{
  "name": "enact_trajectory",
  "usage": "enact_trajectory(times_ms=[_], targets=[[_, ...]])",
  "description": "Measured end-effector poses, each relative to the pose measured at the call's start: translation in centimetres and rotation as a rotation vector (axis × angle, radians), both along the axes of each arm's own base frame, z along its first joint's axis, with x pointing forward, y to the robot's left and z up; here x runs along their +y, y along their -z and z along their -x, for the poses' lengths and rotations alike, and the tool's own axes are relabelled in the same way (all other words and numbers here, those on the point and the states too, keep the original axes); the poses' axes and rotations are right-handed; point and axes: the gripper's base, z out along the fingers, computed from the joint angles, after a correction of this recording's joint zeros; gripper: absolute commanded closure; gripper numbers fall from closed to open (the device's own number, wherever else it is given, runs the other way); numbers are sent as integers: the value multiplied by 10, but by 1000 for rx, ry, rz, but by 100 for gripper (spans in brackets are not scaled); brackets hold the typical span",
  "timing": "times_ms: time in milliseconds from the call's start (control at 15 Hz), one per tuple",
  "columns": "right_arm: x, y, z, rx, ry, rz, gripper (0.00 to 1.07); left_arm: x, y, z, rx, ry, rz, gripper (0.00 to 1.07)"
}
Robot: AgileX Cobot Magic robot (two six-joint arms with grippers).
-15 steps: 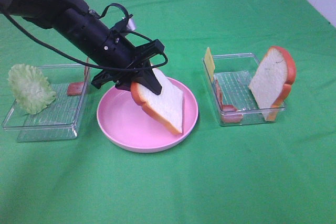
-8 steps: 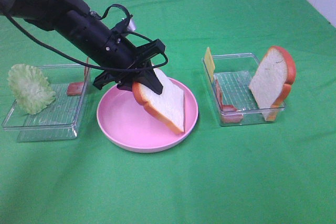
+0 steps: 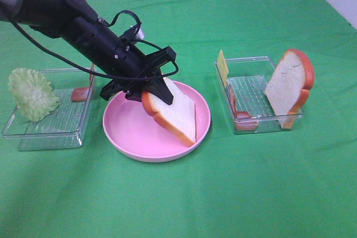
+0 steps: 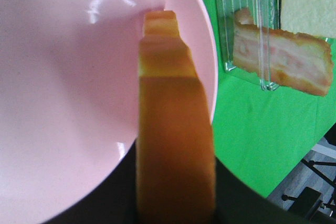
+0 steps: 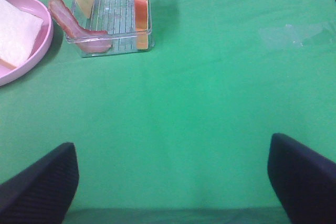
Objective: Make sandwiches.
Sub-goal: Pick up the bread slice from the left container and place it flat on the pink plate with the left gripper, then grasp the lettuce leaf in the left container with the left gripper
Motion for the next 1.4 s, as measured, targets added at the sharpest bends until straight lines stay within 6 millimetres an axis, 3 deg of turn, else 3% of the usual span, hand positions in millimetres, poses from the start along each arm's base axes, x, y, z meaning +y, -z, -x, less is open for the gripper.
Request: enact_trajectory(times_ms=[133, 267, 600, 933, 1200, 1400], targets=[[0, 0, 0, 0, 0, 0, 14, 1, 1, 0, 8, -7, -15, 71], [0, 0, 0, 0, 0, 0, 14, 3, 2, 0, 10, -5, -39, 45], [0, 0, 0, 0, 0, 0, 14, 8, -3, 1, 12, 96, -136, 22], [0, 0, 0, 0, 0, 0, 14, 22, -36, -11, 28, 163, -380, 22], [0, 0, 0, 0, 0, 0, 14, 25, -59, -15, -32, 169, -416, 22], [0, 0, 0, 0, 0, 0, 14, 36, -112, 0, -153, 152, -431, 22]])
